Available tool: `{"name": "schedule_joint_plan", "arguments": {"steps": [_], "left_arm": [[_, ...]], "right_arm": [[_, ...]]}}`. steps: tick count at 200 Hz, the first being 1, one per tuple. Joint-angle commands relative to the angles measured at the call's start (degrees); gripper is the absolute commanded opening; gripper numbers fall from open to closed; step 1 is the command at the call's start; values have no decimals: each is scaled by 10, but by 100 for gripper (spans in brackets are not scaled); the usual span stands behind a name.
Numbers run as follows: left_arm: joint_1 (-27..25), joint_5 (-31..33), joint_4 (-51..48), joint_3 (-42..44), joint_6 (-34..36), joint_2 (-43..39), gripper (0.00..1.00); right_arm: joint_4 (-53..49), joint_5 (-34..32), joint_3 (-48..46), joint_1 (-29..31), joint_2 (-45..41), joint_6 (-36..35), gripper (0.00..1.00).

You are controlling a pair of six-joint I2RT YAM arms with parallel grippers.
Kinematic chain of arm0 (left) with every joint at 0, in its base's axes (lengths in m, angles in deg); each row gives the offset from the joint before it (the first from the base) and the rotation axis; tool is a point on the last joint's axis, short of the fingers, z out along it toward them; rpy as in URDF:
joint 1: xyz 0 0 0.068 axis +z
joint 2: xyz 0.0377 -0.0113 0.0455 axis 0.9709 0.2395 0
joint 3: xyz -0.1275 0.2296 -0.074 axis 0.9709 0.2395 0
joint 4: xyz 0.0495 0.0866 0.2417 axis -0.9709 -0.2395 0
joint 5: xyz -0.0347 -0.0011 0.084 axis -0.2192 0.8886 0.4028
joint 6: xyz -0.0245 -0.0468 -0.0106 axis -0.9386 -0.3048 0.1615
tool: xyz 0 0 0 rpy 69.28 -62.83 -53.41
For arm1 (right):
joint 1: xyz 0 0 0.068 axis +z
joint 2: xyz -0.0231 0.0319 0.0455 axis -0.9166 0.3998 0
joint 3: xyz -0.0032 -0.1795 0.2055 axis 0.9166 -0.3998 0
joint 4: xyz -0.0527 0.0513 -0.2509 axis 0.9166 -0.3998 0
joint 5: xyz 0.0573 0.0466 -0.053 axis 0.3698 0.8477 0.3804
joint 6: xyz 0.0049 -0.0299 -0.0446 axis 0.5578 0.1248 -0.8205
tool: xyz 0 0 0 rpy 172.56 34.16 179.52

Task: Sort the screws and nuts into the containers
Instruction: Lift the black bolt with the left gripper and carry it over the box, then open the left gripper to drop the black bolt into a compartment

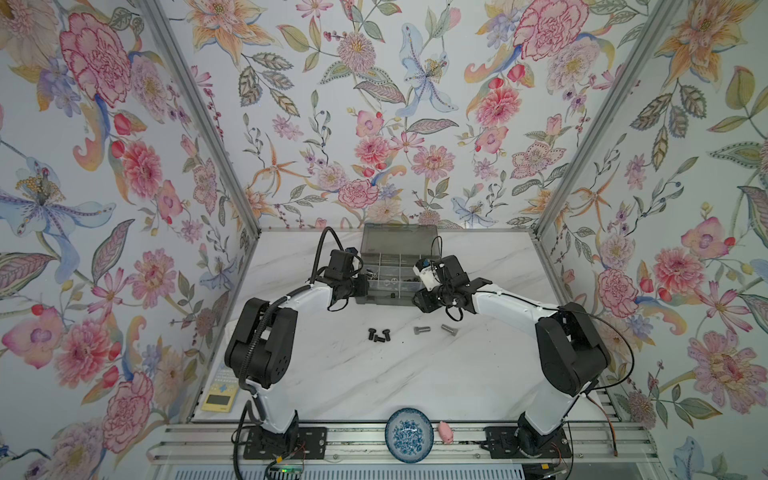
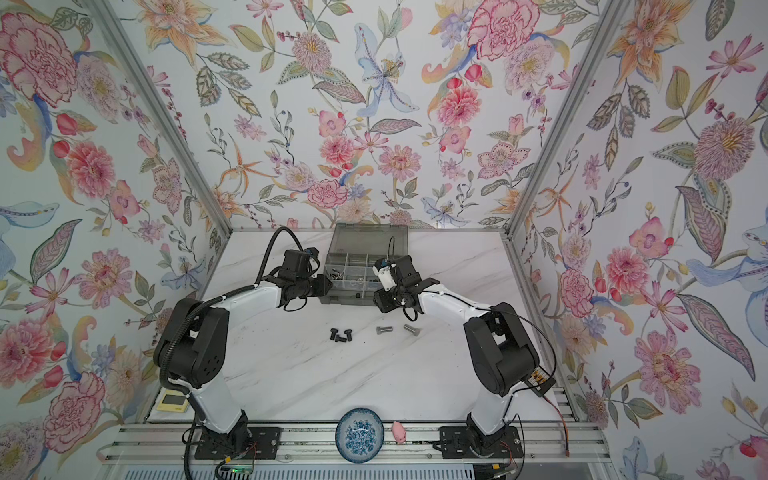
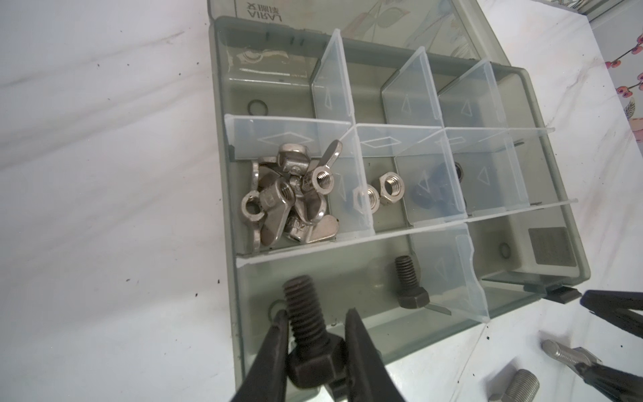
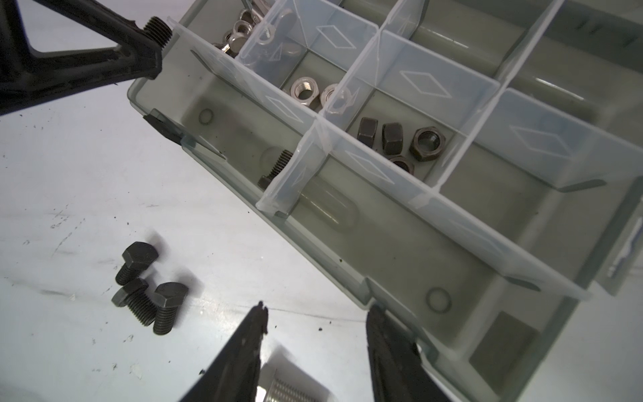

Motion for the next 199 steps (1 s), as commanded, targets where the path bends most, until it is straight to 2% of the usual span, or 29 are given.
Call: {"name": "schedule_joint_plan", "arguments": {"steps": [1, 51, 105, 134, 174, 199], "left_arm": [[4, -7, 5, -18, 11, 15, 0], [4, 0, 5, -18, 9, 24, 0], [4, -7, -5, -27, 13, 25, 34], [3, -3, -5, -28, 14, 18, 46], [4, -9, -17, -36, 20, 15, 50], [4, -9, -18, -21, 20, -16, 58]], "right_arm": [[4, -4, -6, -3, -16, 8, 50], [4, -2, -8, -1, -17, 9, 50], [3, 3, -12, 0, -27, 9, 51], [3, 8, -11, 3, -32, 6, 51], [-2, 13, -12, 6, -36, 1, 52], [-2, 16, -12, 11, -35, -4, 52]]}}
